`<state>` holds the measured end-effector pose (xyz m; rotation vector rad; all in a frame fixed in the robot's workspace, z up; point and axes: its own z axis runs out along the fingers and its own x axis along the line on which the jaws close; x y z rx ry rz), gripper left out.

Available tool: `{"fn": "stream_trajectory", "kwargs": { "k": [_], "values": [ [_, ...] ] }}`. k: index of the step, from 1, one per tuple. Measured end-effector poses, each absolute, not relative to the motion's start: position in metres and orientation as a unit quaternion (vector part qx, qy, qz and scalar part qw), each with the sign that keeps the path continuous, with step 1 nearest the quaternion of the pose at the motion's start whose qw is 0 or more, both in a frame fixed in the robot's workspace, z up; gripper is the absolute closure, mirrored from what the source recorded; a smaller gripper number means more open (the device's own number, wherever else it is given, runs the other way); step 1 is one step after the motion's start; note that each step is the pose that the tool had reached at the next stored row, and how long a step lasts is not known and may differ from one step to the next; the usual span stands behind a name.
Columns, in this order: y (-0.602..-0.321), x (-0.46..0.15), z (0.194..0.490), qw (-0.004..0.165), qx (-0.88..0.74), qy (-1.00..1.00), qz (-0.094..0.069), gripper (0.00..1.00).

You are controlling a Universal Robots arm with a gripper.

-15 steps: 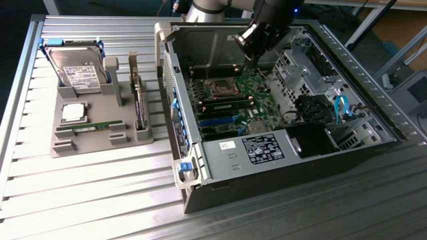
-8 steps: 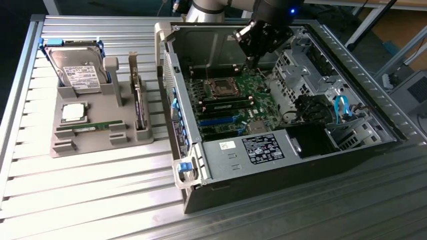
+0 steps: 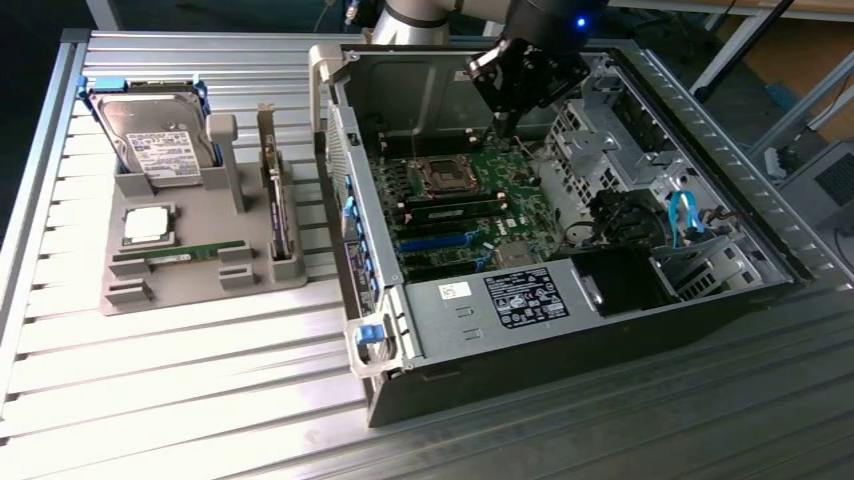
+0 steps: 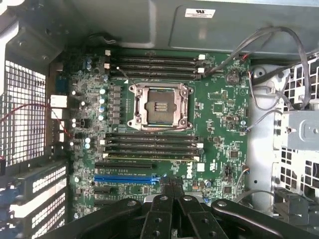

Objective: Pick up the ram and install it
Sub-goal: 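Press down the ram until it locks into place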

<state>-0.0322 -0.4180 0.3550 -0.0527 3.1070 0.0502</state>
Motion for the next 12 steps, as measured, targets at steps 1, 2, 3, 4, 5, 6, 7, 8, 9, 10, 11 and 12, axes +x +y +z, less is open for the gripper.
{"fn": "stream_trajectory", "kwargs": {
  "k": [1, 2, 3, 4, 5, 6, 7, 8, 9, 10, 11, 12],
  "values": [
    [-0.4179, -0.0322, 0.3550, 0.017, -0.017, 1.000, 0.016, 0.90],
    [-0.4179, -0.0322, 0.3550, 0.017, -0.017, 1.000, 0.016, 0.90],
    [-0.4179, -0.0321, 0.3550, 0.016, -0.017, 1.000, 0.016, 0.90],
    [-0.4179, -0.0316, 0.3550, 0.013, -0.017, 1.000, 0.016, 0.90],
    [-0.4179, -0.0312, 0.3550, 0.009, -0.017, 1.000, 0.016, 0.90],
    [-0.4180, -0.0311, 0.3551, 0.007, -0.017, 1.000, 0.016, 0.90],
    [-0.4179, -0.0311, 0.3551, 0.007, -0.017, 1.000, 0.016, 0.90],
    [-0.4180, -0.0311, 0.3551, 0.007, -0.017, 1.000, 0.016, 0.90],
    [-0.4179, -0.0310, 0.3550, 0.007, -0.017, 1.000, 0.016, 0.90],
    [-0.4179, -0.0310, 0.3550, 0.007, -0.017, 1.000, 0.016, 0.90],
    [-0.4179, -0.0310, 0.3550, 0.007, -0.017, 1.000, 0.016, 0.90],
    [-0.4180, -0.0310, 0.3550, 0.007, -0.017, 1.000, 0.016, 0.90]
  ]
}}
